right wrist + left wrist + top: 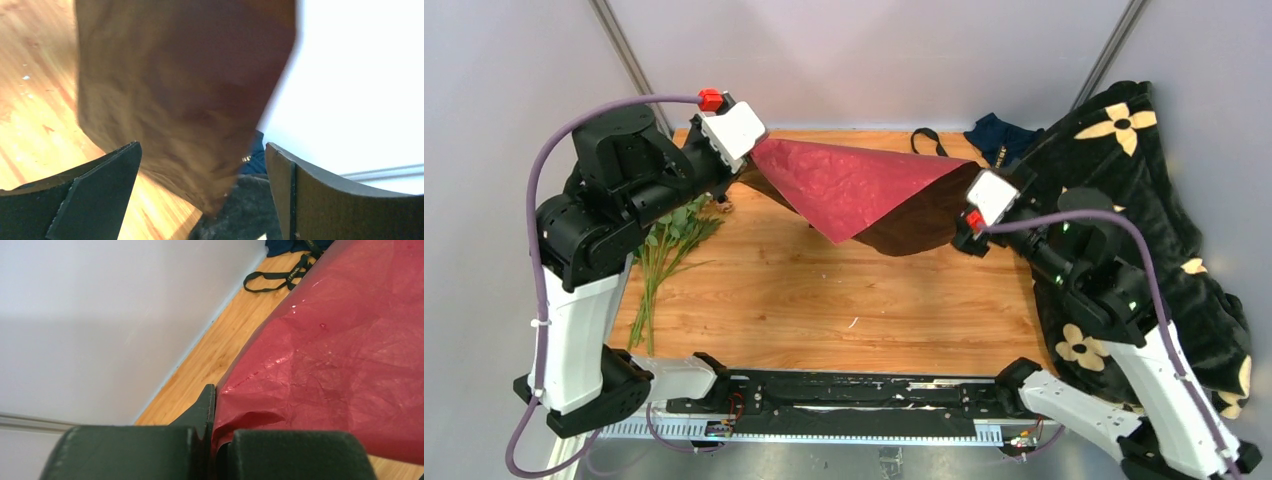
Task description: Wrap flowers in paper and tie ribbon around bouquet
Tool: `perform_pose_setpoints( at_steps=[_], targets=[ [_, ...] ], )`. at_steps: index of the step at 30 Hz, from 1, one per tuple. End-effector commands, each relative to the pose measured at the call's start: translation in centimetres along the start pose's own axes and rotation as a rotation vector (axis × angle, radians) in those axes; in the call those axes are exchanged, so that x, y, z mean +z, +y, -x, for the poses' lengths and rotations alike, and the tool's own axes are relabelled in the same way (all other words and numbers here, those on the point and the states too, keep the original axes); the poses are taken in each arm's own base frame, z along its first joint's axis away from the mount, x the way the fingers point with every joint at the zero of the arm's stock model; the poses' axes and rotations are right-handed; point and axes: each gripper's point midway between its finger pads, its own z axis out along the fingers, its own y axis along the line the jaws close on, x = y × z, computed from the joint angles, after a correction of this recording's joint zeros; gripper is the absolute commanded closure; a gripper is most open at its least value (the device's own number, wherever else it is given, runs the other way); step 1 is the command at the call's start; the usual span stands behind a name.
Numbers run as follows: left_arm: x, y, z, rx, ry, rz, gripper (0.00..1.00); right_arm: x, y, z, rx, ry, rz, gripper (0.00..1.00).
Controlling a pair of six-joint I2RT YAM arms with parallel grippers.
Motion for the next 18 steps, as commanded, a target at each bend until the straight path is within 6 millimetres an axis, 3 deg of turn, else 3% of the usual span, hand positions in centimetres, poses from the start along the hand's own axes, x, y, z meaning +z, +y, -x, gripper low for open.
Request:
perform_pose_setpoints(
  at_steps=[1, 5, 9, 18],
  targets=[
    [-1.9, 0.3, -0.2, 0.036, 0.007, 0.022, 1.0, 0.4, -0.9, 0.3, 0.092, -0.075, 0.112, 0.0],
    [-1.7, 0.0, -0.6, 0.036, 0.018, 0.012, 1.0, 2.1, -1.5, -0.2, 0.215, -0.112, 0.258, 0.01],
    [-1.1, -0.2, -0.7, 0.024, 0.025, 0.002, 1.0, 3.1, 1.1, 0.7, 0.295, -0.18, 0.468, 0.13],
    [0.1, 0.6, -1.0, 0.015, 0.061, 0.034, 1.0, 2.7, 5.7, -0.1, 0.388, -0.275, 0.626, 0.17]
  ],
)
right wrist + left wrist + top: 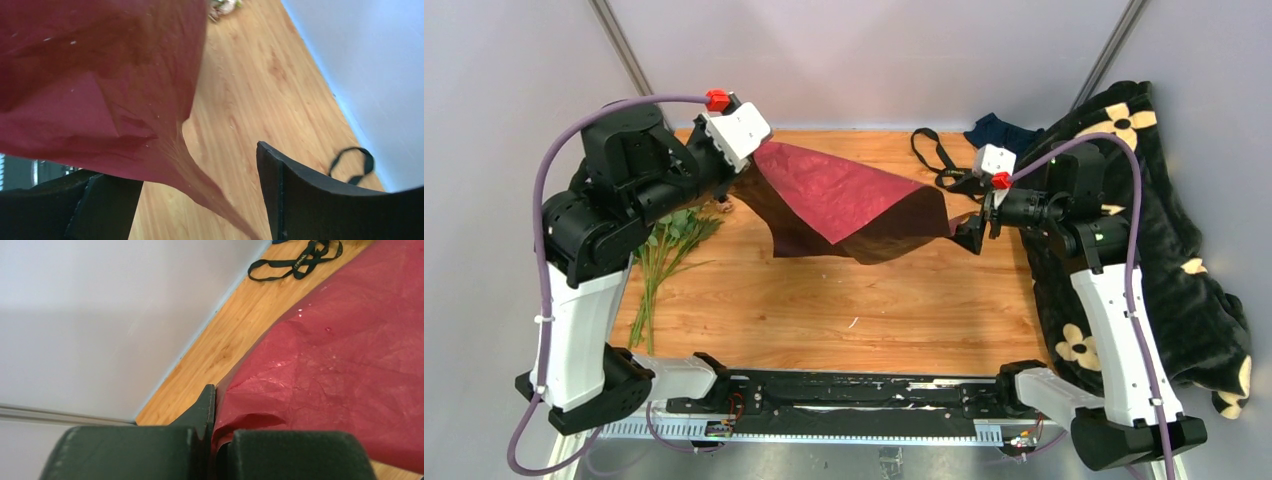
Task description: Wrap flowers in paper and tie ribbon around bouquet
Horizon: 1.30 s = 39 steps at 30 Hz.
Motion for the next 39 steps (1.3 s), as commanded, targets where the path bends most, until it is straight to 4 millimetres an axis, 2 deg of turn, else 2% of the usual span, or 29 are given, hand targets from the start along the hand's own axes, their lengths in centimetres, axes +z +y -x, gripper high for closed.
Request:
perform_pose_setpoints(
  at_steps=[1, 4, 8, 11, 13, 14, 17, 19, 21, 24, 28, 30, 33, 34, 36, 39],
  targets=[
    [0.3, 0.6, -0.2, -0.009, 0.028, 0.031, 1.0, 0.3, 2.9, 0.9, 0.073, -0.105, 0.162, 0.19],
    [0.2, 1.1, 0.0, -0.021, 0.027, 0.053, 1.0, 0.5, 3.7, 0.6, 0.108, -0.11, 0.176, 0.29],
    [-0.2, 2.0, 0.5, -0.041, 0.019, 0.095, 1.0, 2.0, 5.1, 0.0, 0.143, -0.132, 0.209, 0.51],
    [-0.3, 2.5, 0.7, -0.045, 0.021, 0.118, 1.0, 2.8, 6.2, -0.7, 0.158, -0.103, 0.219, 0.77],
    [-0.4, 2.8, 0.5, -0.052, 0.032, 0.138, 1.0, 2.4, 5.9, 0.5, 0.174, -0.111, 0.197, 0.98],
    [-0.5, 2.8, 0.5, -0.054, 0.032, 0.141, 1.0, 2.1, 5.7, 1.1, 0.198, -0.11, 0.176, 1.0],
    [-1.5, 2.3, 1.0, -0.053, -0.004, 0.116, 1.0, 0.4, 4.5, 5.5, 0.258, -0.139, 0.089, 1.0],
    [-3.0, 1.2, 1.9, -0.04, -0.069, 0.066, 1.0, -0.8, 5.0, 8.1, 0.272, -0.149, 0.062, 1.0],
    [-5.0, 0.5, 2.9, -0.06, -0.132, 0.039, 1.0, -1.6, 5.8, 9.9, 0.269, -0.143, 0.026, 1.0],
    [-7.5, -0.8, 3.4, -0.104, -0.177, -0.008, 1.0, -3.0, 7.1, 11.8, 0.305, -0.124, 0.019, 1.0],
    [-9.3, -3.1, 2.7, -0.136, -0.182, -0.096, 1.0, -4.9, 7.6, 13.2, 0.358, -0.078, 0.009, 1.0],
    [-10.2, -3.7, 2.6, -0.14, -0.191, -0.116, 1.0, -6.0, 8.3, 14.0, 0.356, -0.078, 0.022, 1.0],
    [-11.3, -3.3, 2.9, -0.14, -0.208, -0.093, 1.0, -6.7, 8.4, 14.6, 0.357, -0.082, 0.011, 1.0],
    [-11.0, -2.9, 2.7, -0.142, -0.195, -0.074, 1.0, -6.4, 7.7, 14.4, 0.365, -0.072, -0.019, 1.0],
    [-9.3, -1.9, 1.8, -0.143, -0.128, -0.029, 1.0, -4.9, 5.8, 13.2, 0.396, -0.021, -0.075, 1.0],
    [-4.2, -1.0, -0.8, -0.126, 0.039, -0.005, 1.0, -1.0, 2.5, 10.8, 0.458, 0.075, -0.085, 1.0]
  ],
)
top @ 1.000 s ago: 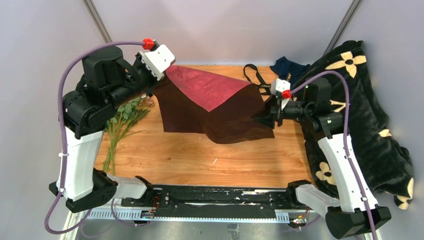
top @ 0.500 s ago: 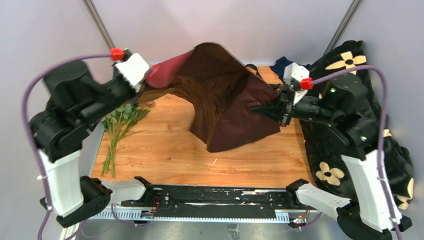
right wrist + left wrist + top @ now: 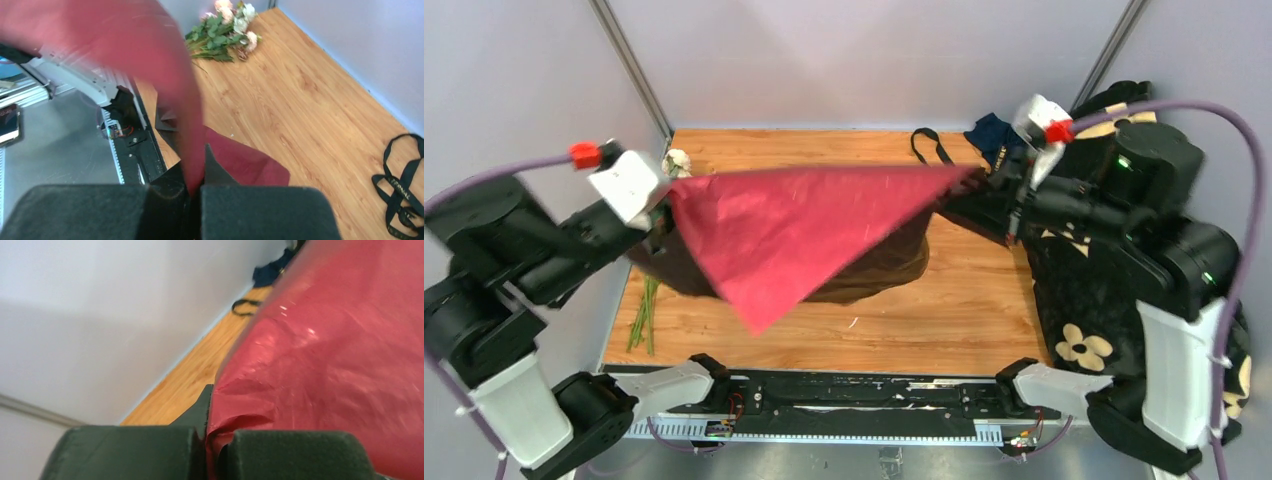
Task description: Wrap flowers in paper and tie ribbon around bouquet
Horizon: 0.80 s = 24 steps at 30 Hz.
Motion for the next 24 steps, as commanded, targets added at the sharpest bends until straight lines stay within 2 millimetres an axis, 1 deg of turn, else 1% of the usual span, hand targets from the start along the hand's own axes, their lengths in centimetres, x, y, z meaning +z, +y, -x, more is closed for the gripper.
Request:
perform_pose_setpoints(
  at_steps=[1, 2, 3, 4, 5, 6, 7, 9, 11, 12, 13, 14, 16, 18, 19, 20, 22, 23, 24],
  targets=[
    [7.4, 1.3, -6.2, 0.001, 0.294, 0.018, 1.0, 5.7, -7.1, -4.3, 0.159, 0.203, -0.116, 1.0],
    [9.3, 1.2, -7.7, 0.012, 0.352, -0.008, 1.0, 6.6, -9.1, -5.0, 0.18, 0.225, -0.158, 1.0],
    [10.4, 1.0, -8.5, 0.018, 0.38, -0.026, 1.0, 6.9, -10.9, -5.4, 0.195, 0.233, -0.2, 1.0],
    [12.3, 0.8, -10.2, 0.027, 0.437, -0.056, 1.0, 7.9, -13.1, -6.7, 0.232, 0.265, -0.232, 1.0],
    [13.8, 0.8, -11.5, 0.021, 0.476, -0.075, 1.0, 8.3, -15.0, -7.7, 0.26, 0.283, -0.264, 1.0],
    [14.8, 1.2, -12.6, 0.012, 0.495, -0.084, 1.0, 8.8, -17.2, -9.0, 0.294, 0.311, -0.311, 1.0],
    [16.9, 1.8, -14.1, -0.005, 0.521, -0.088, 1.0, 9.3, -19.0, -10.5, 0.326, 0.344, -0.344, 1.0],
    [20.2, 3.2, -17.7, -0.045, 0.583, -0.093, 1.0, 10.7, -22.4, -13.6, 0.39, 0.402, -0.385, 1.0],
    [23.4, 4.0, -21.5, -0.042, 0.654, -0.116, 1.0, 12.3, -25.3, -16.8, 0.432, 0.466, -0.418, 1.0],
    [24.8, 4.1, -23.4, -0.035, 0.69, -0.135, 1.0, 13.2, -26.5, -18.7, 0.457, 0.507, -0.426, 1.0],
    [26.2, 4.1, -25.6, -0.04, 0.73, -0.15, 1.0, 14.2, -27.6, -21.0, 0.49, 0.553, -0.421, 1.0],
    [27.3, 3.9, -27.7, -0.046, 0.766, -0.165, 1.0, 14.8, -28.0, -22.2, 0.507, 0.574, -0.415, 1.0],
    [29.3, 3.6, -31.6, -0.064, 0.827, -0.19, 1.0, 15.7, -29.1, -25.3, 0.55, 0.627, -0.415, 1.0],
    [30.9, 3.8, -35.1, -0.085, 0.87, -0.176, 1.0, 16.0, -30.7, -28.0, 0.57, 0.671, -0.451, 1.0],
    [31.6, 3.8, -37.2, -0.1, 0.896, -0.169, 1.0, 15.9, -31.8, -29.8, 0.606, 0.695, -0.491, 1.0],
    [32.1, 4.0, -38.5, -0.105, 0.908, -0.16, 1.0, 15.8, -32.6, -31.0, 0.618, 0.711, -0.514, 1.0],
    [33.0, 4.6, -40.7, -0.093, 0.928, -0.133, 0.95, 15.9, -33.6, -33.1, 0.635, 0.743, -0.531, 1.0],
    [33.2, 4.5, -41.6, -0.089, 0.939, -0.134, 0.91, 15.9, -34.0, -33.9, 0.644, 0.753, -0.533, 1.0],
    [33.7, 4.6, -42.2, -0.078, 0.937, -0.124, 0.79, 15.8, -34.3, -34.8, 0.651, 0.769, -0.539, 1.0]
  ],
)
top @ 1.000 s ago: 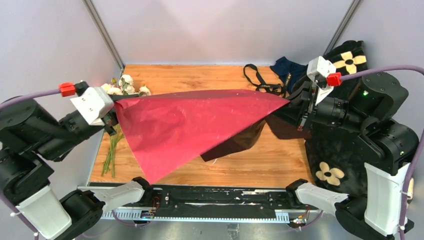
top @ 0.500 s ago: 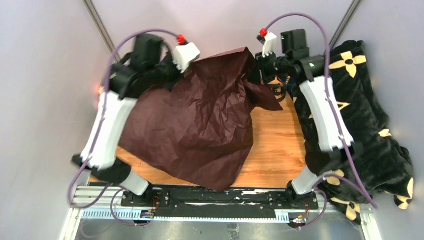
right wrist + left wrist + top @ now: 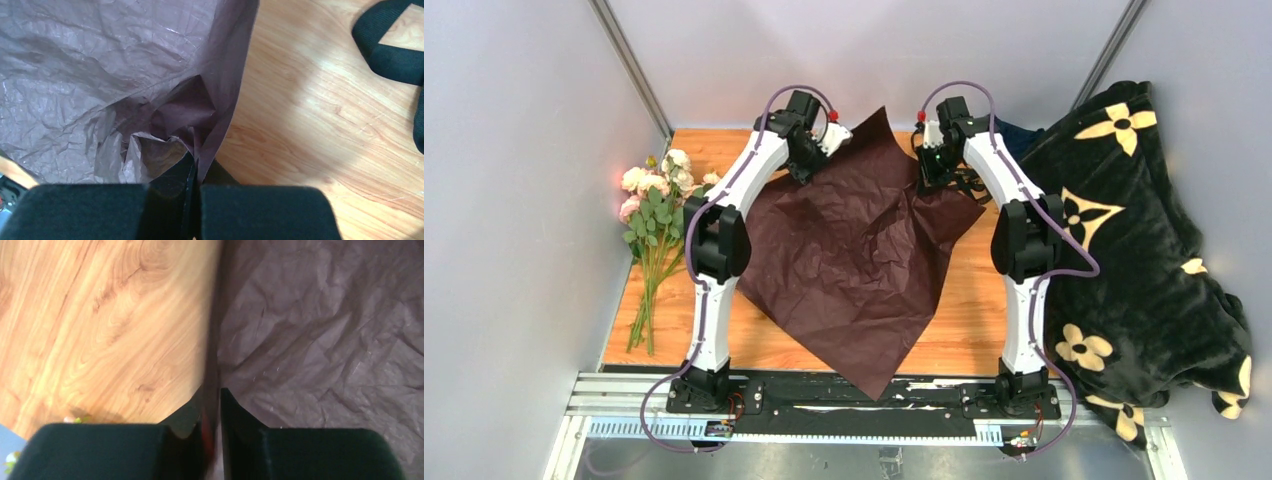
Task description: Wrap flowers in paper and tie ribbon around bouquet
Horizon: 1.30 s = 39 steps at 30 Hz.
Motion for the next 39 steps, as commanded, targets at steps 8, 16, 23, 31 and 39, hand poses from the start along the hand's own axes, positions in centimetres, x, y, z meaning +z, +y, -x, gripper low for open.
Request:
perform_pose_setpoints(
  at_steps=[8, 16, 23, 31, 39],
  targets=[
    [-5.5, 10.2, 5.3, -0.061, -0.183, 0.432, 0.0, -4.9, -11.4, 3.3, 0.041, -0.069, -0.612, 0.2],
    [-12.5, 5.7, -6.4, -0.152, -0.05, 0.394, 0.02, -2.1, 1.7, -0.6, -0.175, -0.112, -0.29, 0.65],
    [-13.1, 3.8, -25.3, -0.399, 0.208, 0.385, 0.37, 5.8, 6.2, -8.8, -0.047, 0.08, -0.061, 0.81],
    [-13.2, 5.7, -36.8, -0.591, 0.34, 0.577, 0.64, 6.8, 4.4, -12.1, -0.082, 0.19, -0.19, 0.84],
    [-11.2, 9.5, -38.8, -0.685, 0.34, 0.747, 0.59, 5.6, 5.0, -12.3, -0.07, 0.162, -0.214, 0.83]
  ],
)
